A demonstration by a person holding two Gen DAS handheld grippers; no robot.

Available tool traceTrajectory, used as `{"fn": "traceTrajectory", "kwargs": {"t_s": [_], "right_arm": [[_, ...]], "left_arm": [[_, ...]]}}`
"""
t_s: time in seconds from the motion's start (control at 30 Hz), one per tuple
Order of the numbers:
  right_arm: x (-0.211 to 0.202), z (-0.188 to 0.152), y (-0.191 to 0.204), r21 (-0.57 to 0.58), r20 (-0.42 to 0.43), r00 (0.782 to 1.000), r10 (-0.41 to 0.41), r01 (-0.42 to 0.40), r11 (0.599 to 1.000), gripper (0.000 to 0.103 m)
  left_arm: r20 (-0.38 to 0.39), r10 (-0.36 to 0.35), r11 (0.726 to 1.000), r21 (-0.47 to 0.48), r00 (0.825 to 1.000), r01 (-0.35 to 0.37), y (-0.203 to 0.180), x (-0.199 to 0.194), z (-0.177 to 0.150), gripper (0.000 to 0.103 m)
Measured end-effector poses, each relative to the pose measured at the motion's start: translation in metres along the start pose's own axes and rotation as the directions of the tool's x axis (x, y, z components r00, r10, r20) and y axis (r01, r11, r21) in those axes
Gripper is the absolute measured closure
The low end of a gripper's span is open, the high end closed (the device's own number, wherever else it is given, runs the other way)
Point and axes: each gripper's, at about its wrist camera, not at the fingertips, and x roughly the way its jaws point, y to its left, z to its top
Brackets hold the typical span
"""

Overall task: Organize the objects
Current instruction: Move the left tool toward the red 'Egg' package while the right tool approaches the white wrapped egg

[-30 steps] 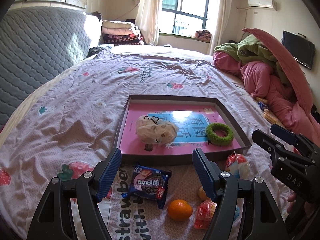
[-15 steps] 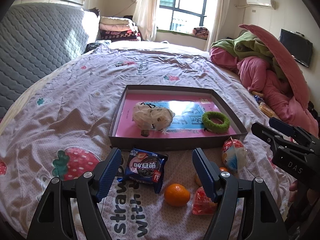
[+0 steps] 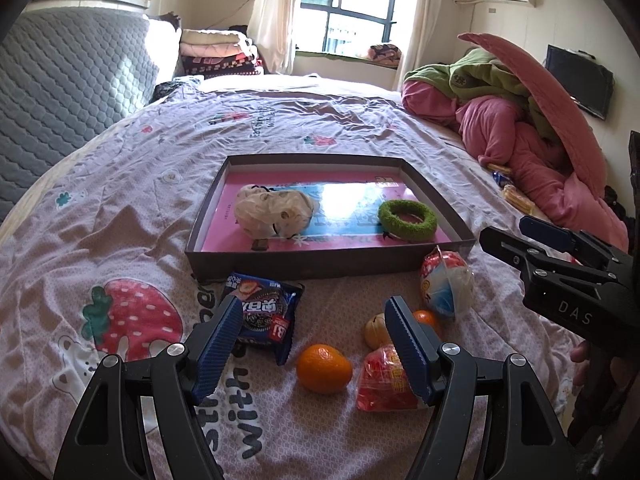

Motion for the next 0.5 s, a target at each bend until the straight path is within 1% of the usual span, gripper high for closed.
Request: {"fn": "traceTrajectory", "kwargs": {"t_s": [0.23, 0.5], "right_arm": [[0.0, -0.007, -0.005, 0.0, -0.021, 1.0, 0.009, -0.009, 1.0, 0.038], [0.0, -0.012, -0.008, -0.006, -0.037, 0.999, 0.016, -0.016, 1.0, 0.038]], "left_arm": [[-0.01, -0.009, 1.0, 0.012, 1.0, 0.009, 0.002, -0.003, -0.007, 0.028], [-0.016, -0.026, 0.999, 0.045, 1.0, 0.027, -0.006, -0.002, -0.012, 0.028]]}}
